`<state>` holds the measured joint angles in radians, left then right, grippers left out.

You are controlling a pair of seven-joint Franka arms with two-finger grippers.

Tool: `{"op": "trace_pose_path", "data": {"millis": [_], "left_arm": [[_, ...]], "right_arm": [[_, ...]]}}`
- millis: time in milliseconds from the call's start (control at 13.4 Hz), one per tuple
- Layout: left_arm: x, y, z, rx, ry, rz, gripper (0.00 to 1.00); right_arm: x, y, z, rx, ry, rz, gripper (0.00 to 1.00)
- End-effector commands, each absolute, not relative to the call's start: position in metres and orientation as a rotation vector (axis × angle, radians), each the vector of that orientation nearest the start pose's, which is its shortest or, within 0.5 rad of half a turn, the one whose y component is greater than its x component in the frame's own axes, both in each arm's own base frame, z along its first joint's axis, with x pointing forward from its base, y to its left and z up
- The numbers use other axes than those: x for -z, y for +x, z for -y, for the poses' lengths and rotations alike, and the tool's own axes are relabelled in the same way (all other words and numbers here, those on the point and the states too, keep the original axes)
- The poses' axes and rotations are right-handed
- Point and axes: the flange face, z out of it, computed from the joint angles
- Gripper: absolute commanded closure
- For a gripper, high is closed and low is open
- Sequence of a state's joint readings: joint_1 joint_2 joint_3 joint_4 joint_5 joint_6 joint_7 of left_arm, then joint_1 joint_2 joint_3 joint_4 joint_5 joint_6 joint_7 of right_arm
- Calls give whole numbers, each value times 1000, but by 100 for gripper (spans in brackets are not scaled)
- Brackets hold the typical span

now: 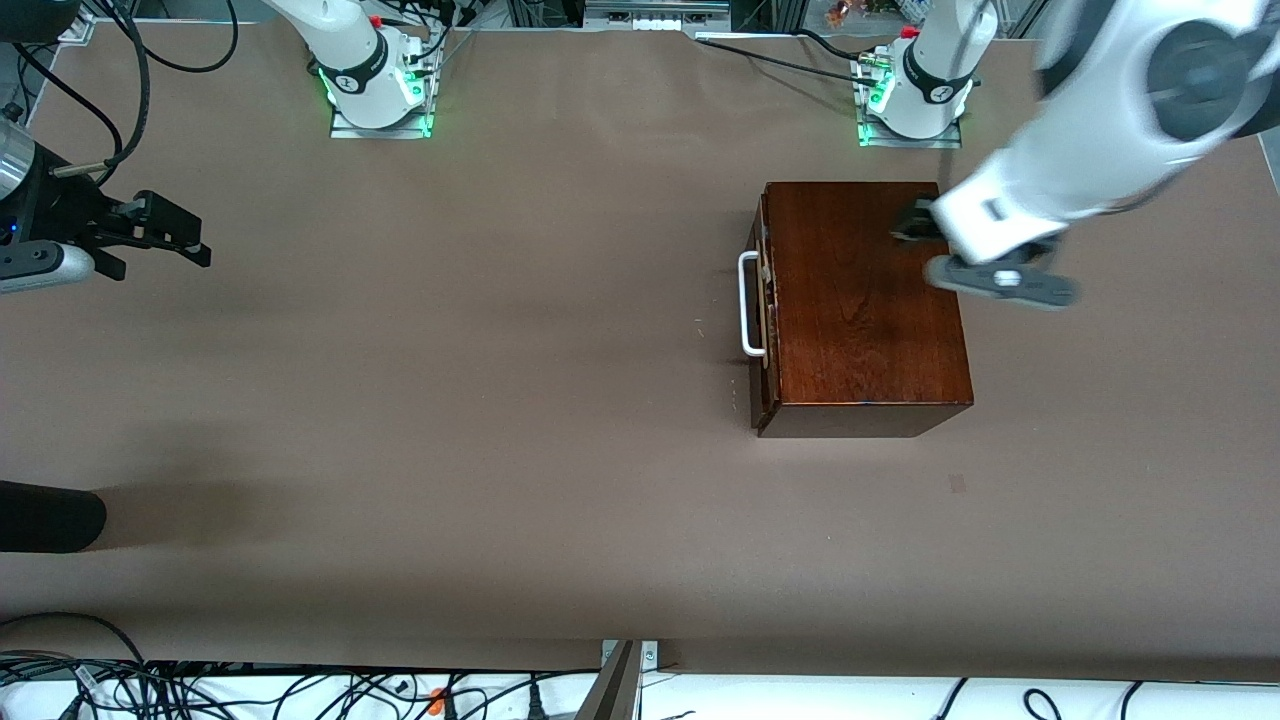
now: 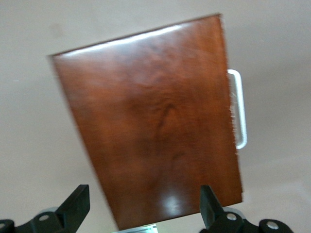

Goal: Open drawer, take yellow block, close drawer
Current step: 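Reach the left gripper to the white drawer handle of the box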

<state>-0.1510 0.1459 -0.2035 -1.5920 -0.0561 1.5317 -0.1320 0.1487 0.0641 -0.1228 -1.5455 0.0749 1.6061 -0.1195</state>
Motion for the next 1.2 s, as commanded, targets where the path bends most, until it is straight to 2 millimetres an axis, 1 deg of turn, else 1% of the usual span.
{"op": "trace_pose_path", "data": {"millis": [0,75,150,224,299,374,524,598,673,823,898,1047,1122], "left_arm": [[-492,563,254,-362,-3191,-302,0],[-479,563,279,-327,-3205,-262,0],[-466,558,308,-308,-3214,-221,0],[-452,557,324,-313,-3217,-170,0],[-445,563,332,-298,-3226,-133,0],[-437,565,348,-275,-3229,-152,0],[-417,550,383,-282,-3221,-207,0],[-411,542,395,-286,-3210,-213,0],[-403,536,405,-271,-3172,-207,0],[-394,528,415,-194,-3090,-169,0],[-386,521,424,-198,-3073,-161,0],[-370,512,427,-213,-3033,-187,0],[-363,507,427,-185,-2985,-225,0]], "right_arm": [[-610,574,-24,-2,-3050,211,0],[-610,574,-24,-2,-3050,211,0],[-610,574,-25,-3,-3050,211,0],[-610,574,-26,-3,-3053,213,0],[-610,574,-27,-3,-3052,216,0],[-610,574,-27,-3,-3052,216,0],[-610,574,-26,-3,-3053,213,0],[-610,574,-25,-3,-3053,209,0],[-609,575,-25,-5,-3053,209,0],[-608,575,-21,-10,-3054,199,0],[-608,575,-21,-9,-3054,197,0],[-608,575,-20,-7,-3054,194,0],[-608,575,-20,-9,-3054,194,0]]}}
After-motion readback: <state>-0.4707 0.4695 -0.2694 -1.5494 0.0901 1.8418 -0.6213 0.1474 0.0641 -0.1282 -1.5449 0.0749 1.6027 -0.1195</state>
